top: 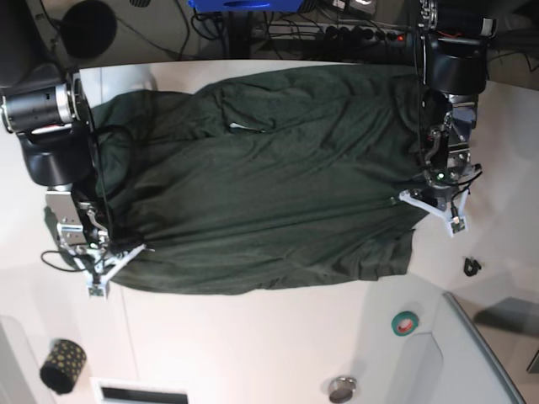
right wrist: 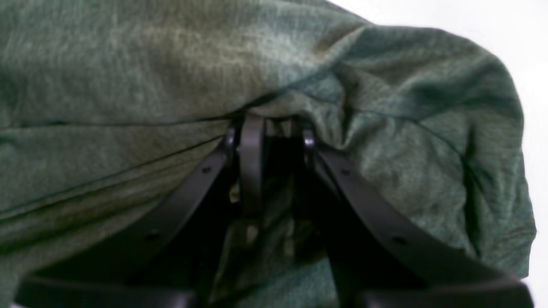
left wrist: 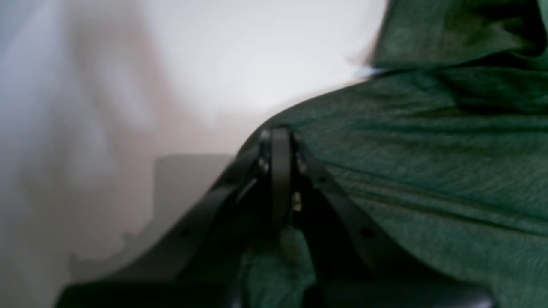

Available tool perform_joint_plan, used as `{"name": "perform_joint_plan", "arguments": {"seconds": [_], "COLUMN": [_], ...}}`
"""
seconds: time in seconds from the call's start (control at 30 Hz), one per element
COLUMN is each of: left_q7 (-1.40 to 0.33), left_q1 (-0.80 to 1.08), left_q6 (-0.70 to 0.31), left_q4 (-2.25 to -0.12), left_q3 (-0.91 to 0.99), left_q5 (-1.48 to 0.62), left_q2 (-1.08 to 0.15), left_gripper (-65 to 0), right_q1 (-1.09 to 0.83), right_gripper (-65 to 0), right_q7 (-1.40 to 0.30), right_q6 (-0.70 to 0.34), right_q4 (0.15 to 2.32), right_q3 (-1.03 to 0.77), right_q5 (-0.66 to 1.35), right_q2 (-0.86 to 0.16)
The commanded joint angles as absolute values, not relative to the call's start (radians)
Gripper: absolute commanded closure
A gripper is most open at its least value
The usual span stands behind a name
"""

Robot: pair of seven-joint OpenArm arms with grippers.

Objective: Layout the t-shirt on the table in an organized manner, then fold the t-shirt properly
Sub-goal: 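Grasp the shirt hem corners with both grippers and stretch them apart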

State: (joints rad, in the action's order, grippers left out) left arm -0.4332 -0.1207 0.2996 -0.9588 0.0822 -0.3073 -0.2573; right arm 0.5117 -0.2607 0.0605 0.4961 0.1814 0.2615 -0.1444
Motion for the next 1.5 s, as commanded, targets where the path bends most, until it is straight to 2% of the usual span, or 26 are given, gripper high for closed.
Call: {"name": "perform_joint_plan", "arguments": {"seconds": [0.0,0.13,0.33,0.43,0.5,0.7,0.8,0.9,1.0,1.13,1.2,1.3,1.47], "left_q7": [-0.519,-0.524,-0.524,-0.524,-0.524,-0.518,-0.516,-0.521,-0.524,-0.524,-0.524,-0.524,-0.518], "left_q1": [-0.105,-0.105,-0.09,-0.122,-0.15,-0.246,-0.26,-0.237,-0.165,0.001,0.062,0.107,0.09], "left_q6": [0.328,0.328,0.328,0.328,0.326,0.328,0.329,0.329,0.332,0.41,0.423,0.423,0.421], "left_q4": [-0.947,-1.041,-1.165,-1.165,-1.147,-0.99,-0.935,-1.004,-1.161,-1.429,-1.494,-1.477,-1.333], "left_q3": [0.119,0.199,0.202,0.2,0.177,-0.051,-0.082,-0.082,-0.077,-0.015,-0.005,-0.012,-0.015], "left_q5": [-0.305,-0.305,-0.305,-0.302,-0.295,-0.295,-0.297,-0.298,-0.298,-0.297,-0.295,-0.295,-0.295], "left_q2": [-0.271,-0.265,-0.243,-0.214,-0.197,-0.194,-0.189,-0.182,-0.193,-0.232,-0.248,-0.268,-0.268], "left_gripper": [0.0,0.0,0.0,0.0,0.0,0.0,0.0,0.0,0.0,0.0,0.0,0.0,0.0], "right_q1": [0.536,0.481,0.335,0.303,0.3,0.234,0.157,0.091,0.031,-0.05,-0.065,-0.061,-0.002], "right_gripper": [-11.3,-11.3,-11.3,-11.3,-11.3,-11.3,-11.3,-11.3,-11.3,-11.1,-11.1,-11.1,-11.1], "right_q7": [-0.268,-0.357,-0.489,-0.544,-0.579,-0.608,-0.628,-0.628,-0.628,-0.628,-0.628,-0.628,-0.604], "right_q6": [0.068,0.031,0.025,0.025,0.025,0.025,0.025,0.025,0.025,0.028,0.028,0.028,0.027], "right_q4": [0.516,0.674,1.107,1.207,1.216,1.216,1.23,1.274,1.354,1.489,1.498,1.452,1.305], "right_q3": [0.183,0.183,0.185,0.179,0.182,0.177,0.177,0.177,0.177,0.177,0.177,0.182,0.185], "right_q5": [0.254,0.254,0.254,0.252,0.252,0.252,0.252,0.252,0.252,0.251,0.251,0.251,0.251], "right_q2": [-0.139,-0.131,-0.137,-0.151,-0.179,-0.231,-0.234,-0.249,-0.252,-0.254,-0.254,-0.252,-0.246]}}
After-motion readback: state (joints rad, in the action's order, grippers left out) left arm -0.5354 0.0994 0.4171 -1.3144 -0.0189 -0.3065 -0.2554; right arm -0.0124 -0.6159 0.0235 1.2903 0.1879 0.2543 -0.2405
